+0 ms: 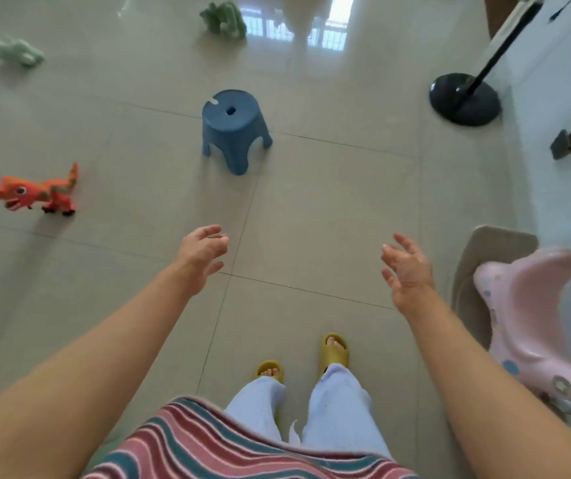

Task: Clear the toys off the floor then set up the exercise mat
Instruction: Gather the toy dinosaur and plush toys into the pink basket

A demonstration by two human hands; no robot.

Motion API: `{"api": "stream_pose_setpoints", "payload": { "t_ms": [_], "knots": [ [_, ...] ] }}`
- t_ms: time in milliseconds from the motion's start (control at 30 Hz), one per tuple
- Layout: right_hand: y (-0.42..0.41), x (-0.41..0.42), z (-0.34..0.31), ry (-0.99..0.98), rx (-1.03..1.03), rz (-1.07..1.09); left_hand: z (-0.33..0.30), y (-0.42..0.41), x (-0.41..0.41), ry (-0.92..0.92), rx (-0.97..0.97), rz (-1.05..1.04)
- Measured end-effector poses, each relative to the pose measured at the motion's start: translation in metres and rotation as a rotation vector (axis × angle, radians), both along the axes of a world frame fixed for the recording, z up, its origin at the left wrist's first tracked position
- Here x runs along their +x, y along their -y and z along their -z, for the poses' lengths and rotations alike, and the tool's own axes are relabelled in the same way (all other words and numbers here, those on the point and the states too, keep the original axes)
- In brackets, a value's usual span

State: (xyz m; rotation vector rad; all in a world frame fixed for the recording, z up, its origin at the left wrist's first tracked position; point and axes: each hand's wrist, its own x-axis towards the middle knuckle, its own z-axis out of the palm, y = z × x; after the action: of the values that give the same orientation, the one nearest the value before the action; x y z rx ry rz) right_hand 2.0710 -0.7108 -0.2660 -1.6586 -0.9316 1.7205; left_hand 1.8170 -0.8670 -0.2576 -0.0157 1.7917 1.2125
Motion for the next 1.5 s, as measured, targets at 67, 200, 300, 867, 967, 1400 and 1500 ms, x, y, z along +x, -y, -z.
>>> {"api": "stream_pose_setpoints", "payload": {
  "t_ms": [67,200,300,867,967,1400,1500],
  "knots": [
    [-0.01,-0.024,0.005,0.005,-0.016,-0.078,0.001,0.009,-0.011,-0.001,-0.011,-0.083],
    [-0.033,-0.071,0.01,-0.014,-0.049,-0.25,0.003,0.021,-0.029,-0.004,-0.029,-0.268],
    [-0.051,-0.103,0.005,-0.025,-0.07,-0.384,0.0,0.023,-0.034,0.0,-0.021,-0.404],
    [-0.076,-0.297,-0.018,-0.041,-0.089,-0.87,-0.021,0.048,-0.104,-0.05,0.049,-0.878],
    [-0.068,-0.35,-0.018,-0.049,-0.082,-0.921,-0.013,0.057,-0.145,-0.04,0.06,-0.926],
    [-0.023,-0.602,-0.018,-0.02,-0.071,-1.001,-0.006,0.095,-0.368,-0.012,0.069,-1.038],
    [-0.015,-0.646,-0.019,-0.02,-0.076,-1.037,-0.008,0.103,-0.409,-0.024,0.064,-1.057]
  ]
}}
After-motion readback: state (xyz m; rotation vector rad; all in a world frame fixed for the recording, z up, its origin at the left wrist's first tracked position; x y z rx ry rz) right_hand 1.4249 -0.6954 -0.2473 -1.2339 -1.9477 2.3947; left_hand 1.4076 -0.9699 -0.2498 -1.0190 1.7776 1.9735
